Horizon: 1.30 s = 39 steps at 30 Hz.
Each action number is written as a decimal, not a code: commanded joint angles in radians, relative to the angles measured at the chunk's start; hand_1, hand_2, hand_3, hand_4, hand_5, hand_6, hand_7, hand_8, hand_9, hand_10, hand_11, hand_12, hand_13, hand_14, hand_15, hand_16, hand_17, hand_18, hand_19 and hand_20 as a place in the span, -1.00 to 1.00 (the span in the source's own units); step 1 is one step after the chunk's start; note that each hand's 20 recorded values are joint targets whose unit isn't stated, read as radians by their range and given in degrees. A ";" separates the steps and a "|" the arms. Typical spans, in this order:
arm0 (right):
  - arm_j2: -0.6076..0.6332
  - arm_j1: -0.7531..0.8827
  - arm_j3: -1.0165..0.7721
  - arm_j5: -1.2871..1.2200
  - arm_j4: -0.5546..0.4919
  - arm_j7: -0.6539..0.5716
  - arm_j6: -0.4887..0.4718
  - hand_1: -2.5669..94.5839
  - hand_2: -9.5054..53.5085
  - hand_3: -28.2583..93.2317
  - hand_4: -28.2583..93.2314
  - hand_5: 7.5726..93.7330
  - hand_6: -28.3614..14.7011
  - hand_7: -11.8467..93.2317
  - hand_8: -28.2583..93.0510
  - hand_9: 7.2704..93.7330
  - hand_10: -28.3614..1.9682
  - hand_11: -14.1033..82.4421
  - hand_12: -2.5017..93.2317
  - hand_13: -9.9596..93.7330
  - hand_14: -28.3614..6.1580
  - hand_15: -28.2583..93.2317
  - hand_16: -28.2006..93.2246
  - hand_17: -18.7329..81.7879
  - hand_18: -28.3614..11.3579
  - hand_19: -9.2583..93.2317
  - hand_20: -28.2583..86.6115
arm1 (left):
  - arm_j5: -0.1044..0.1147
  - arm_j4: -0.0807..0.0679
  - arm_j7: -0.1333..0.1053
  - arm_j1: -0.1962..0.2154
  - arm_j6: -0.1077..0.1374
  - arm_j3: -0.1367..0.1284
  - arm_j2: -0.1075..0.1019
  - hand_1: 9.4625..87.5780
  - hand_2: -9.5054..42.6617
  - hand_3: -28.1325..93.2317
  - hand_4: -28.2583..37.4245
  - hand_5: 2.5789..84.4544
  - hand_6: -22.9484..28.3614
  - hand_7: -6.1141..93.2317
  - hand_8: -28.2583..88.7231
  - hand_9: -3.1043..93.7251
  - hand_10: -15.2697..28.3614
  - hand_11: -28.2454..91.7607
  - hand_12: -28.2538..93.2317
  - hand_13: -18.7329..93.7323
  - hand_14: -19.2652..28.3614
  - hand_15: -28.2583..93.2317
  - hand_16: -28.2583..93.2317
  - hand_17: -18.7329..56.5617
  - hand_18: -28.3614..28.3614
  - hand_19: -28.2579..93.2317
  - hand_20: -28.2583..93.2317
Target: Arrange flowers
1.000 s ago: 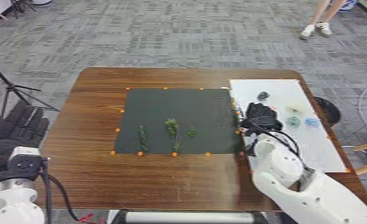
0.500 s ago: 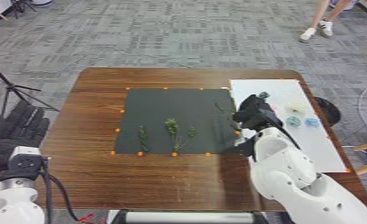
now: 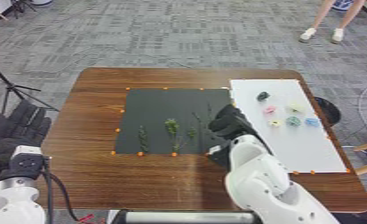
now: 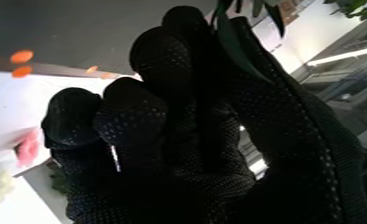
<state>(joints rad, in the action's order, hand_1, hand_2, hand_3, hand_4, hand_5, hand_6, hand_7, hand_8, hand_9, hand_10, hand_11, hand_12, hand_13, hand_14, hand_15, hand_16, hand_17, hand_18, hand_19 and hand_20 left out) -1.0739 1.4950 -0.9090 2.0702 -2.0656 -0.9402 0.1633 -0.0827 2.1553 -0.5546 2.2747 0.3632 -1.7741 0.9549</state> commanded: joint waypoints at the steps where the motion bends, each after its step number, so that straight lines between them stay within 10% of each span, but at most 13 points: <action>1: -0.024 0.071 -0.019 0.048 -0.001 -0.017 -0.013 0.09 -1.00 0.69 -0.87 0.54 0.19 0.05 -0.22 0.61 -0.05 0.16 0.15 0.60 -0.15 0.67 0.19 0.30 -0.97 1.00 0.23 | -0.001 0.002 -0.005 0.021 0.000 0.002 0.004 -0.63 0.08 0.71 -1.00 -0.02 0.23 -0.54 -0.70 -0.29 0.37 -0.09 -0.40 -0.26 0.37 -0.03 -0.64 -0.64 0.39 -0.10 -0.35; 39: -0.047 0.090 -0.035 0.092 0.043 -0.033 -0.075 -0.02 -1.00 0.65 -0.85 0.46 0.01 -0.26 -0.35 0.51 -0.13 0.17 0.03 0.55 -0.17 0.66 0.17 0.27 -0.95 1.00 0.19 | 0.018 -0.010 0.000 0.013 -0.018 0.020 0.012 -0.63 0.06 0.71 -1.00 -0.02 0.22 -0.54 -0.70 -0.29 0.36 -0.09 -0.40 -0.26 0.37 -0.03 -0.64 -0.64 0.39 -0.10 -0.35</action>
<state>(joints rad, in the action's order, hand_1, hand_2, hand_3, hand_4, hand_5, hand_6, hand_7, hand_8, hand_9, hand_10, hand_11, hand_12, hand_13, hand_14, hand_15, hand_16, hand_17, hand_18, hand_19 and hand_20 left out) -1.1152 1.5814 -0.9388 2.1646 -2.0253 -0.9735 0.0706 -0.0757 2.1522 -0.5553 2.2812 0.3535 -1.7676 0.9577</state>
